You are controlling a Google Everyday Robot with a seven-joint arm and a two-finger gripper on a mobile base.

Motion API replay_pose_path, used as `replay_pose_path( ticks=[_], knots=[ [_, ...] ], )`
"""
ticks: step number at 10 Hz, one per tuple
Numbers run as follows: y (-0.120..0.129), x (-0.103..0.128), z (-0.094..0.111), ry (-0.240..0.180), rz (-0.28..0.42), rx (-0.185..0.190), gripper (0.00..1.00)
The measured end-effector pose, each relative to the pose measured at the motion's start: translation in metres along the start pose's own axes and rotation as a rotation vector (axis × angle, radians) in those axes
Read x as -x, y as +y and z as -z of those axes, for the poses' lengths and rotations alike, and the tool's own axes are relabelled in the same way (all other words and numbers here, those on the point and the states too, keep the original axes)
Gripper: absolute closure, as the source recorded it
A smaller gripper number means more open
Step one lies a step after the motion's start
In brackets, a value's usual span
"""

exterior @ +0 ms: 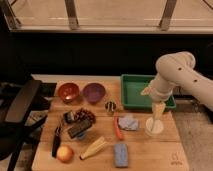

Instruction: Place towel in red bowl

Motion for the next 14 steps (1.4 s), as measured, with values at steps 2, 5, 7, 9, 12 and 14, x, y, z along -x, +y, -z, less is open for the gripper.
replay_pose_path(
  ticks=[2,5,7,9,12,14],
  knots=[
    [0.000,0.000,0.000,0.000,0.000,0.000,0.20],
    [0.000,0.000,0.000,0.000,0.000,0.000,0.20],
    [0.003,0.001,-0.001,0.007,0.020,-0.009,0.20],
    [0.006,0.006,-0.010,0.026,0.078,-0.021,0.20],
    [0.013,0.015,-0.047,0.022,0.090,-0.008,0.20],
    [0.014,0.023,-0.067,-0.006,0.091,0.011,0.20]
  ],
)
